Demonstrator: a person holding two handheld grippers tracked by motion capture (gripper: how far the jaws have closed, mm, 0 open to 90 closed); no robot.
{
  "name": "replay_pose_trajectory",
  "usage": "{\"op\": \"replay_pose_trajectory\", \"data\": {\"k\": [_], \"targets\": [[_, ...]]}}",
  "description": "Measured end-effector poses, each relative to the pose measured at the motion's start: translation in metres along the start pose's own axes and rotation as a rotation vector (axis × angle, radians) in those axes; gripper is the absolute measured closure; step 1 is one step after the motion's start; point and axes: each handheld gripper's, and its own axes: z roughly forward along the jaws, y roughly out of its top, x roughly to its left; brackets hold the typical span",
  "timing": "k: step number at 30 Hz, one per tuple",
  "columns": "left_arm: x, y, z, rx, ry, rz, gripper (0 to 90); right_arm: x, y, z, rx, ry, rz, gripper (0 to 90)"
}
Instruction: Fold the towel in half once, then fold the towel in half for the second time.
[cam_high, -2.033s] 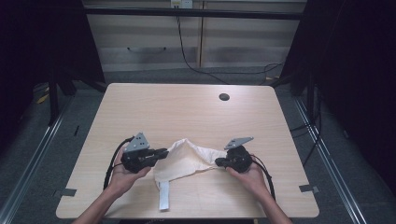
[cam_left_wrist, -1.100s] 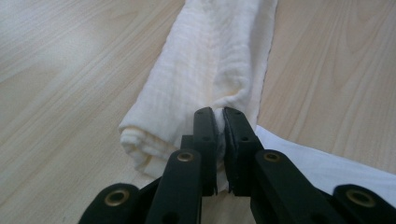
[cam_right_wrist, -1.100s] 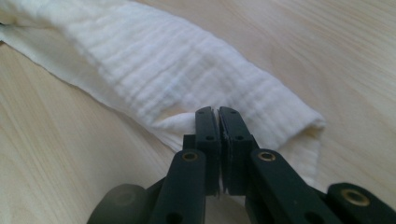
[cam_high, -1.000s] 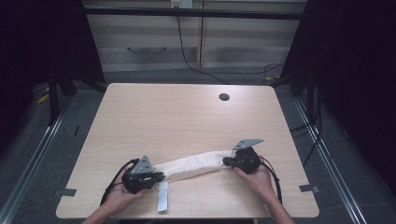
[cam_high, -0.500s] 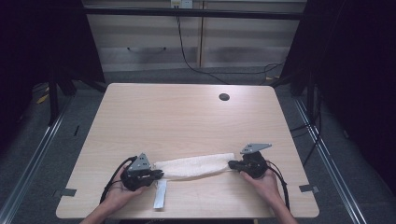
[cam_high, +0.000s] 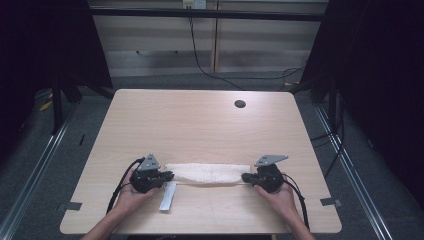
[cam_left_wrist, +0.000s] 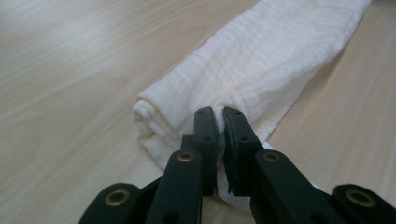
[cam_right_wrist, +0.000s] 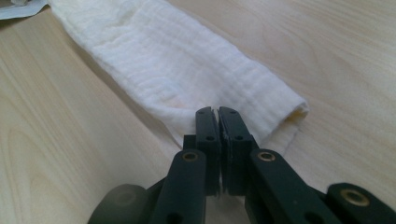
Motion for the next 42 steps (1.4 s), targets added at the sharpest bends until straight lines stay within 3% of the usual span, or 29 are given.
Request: {"op": "replay_pose_trajectory", "data": {"k": [6, 10, 20, 24, 34, 42], "targets": [[0.015, 0.004, 0.005, -0.019, 0.016, -0.041, 84.4, -0.002, 0.007, 0.008, -0.006, -0.004, 0.001, 87.2], [0.017, 0.005, 0.006, -0.011, 0.03, -0.035, 84.4, -0.002, 0.01, 0.01, -0.004, -0.011, 0.004, 87.2], [0.021, 0.007, 0.006, -0.014, 0.01, -0.056, 83.1, -0.004, 0.01, 0.011, -0.008, -0.006, 0.009, 86.6], [0.021, 0.007, 0.0, -0.007, -0.023, -0.05, 78.6, -0.004, 0.011, 0.011, -0.01, 0.003, 0.013, 85.4], [0.012, 0.003, -0.025, -0.042, -0.048, -0.05, 64.9, -0.004, 0.01, 0.01, -0.005, 0.001, 0.008, 83.2], [0.006, 0.01, -0.039, -0.092, -0.042, -0.088, 47.9, -0.002, 0.012, 0.003, -0.07, 0.026, 0.012, 65.0]]}}
